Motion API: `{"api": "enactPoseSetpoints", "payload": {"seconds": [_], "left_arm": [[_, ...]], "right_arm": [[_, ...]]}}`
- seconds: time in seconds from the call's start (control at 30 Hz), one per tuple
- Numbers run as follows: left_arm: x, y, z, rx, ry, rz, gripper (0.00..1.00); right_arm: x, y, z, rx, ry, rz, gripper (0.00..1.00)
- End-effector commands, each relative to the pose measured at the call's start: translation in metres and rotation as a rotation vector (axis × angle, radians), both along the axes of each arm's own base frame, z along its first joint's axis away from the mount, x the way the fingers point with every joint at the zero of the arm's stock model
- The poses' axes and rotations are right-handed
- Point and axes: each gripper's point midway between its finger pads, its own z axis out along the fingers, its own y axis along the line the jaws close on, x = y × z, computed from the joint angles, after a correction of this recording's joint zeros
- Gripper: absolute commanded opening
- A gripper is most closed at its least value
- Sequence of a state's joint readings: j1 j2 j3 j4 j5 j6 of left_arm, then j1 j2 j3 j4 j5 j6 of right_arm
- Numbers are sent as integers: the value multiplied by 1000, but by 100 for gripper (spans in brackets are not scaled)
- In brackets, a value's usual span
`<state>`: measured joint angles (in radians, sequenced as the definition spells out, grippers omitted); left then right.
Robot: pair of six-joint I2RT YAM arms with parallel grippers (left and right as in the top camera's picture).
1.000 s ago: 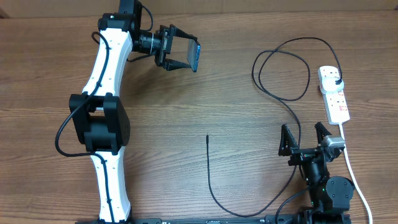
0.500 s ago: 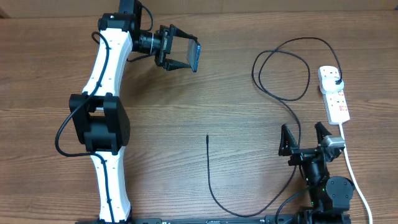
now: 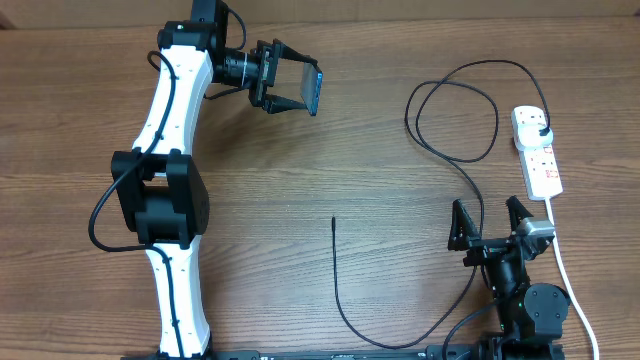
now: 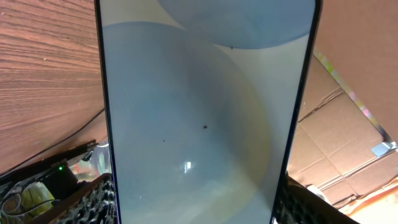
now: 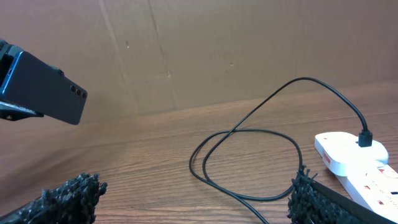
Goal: Plug charger to phone and switch on socket
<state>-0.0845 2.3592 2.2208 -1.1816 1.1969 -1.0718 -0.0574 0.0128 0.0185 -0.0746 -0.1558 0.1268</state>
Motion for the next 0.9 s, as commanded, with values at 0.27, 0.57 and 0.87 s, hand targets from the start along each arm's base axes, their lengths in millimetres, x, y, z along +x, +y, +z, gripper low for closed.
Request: {"api": "enactPoseSetpoints", "payload": {"seconds": [0.27,0.57,0.87], "left_arm": [[0,-5,17,-36,-30,-13,4],[0,-5,15,-27,-73,-28,4],[0,-5,15,-27,-87,-33,4]], "right_arm": [[0,-1,-2,4,-3,-4,100],[0,-1,-2,4,-3,-4,100],[0,-1,-2,4,-3,-4,100]]}}
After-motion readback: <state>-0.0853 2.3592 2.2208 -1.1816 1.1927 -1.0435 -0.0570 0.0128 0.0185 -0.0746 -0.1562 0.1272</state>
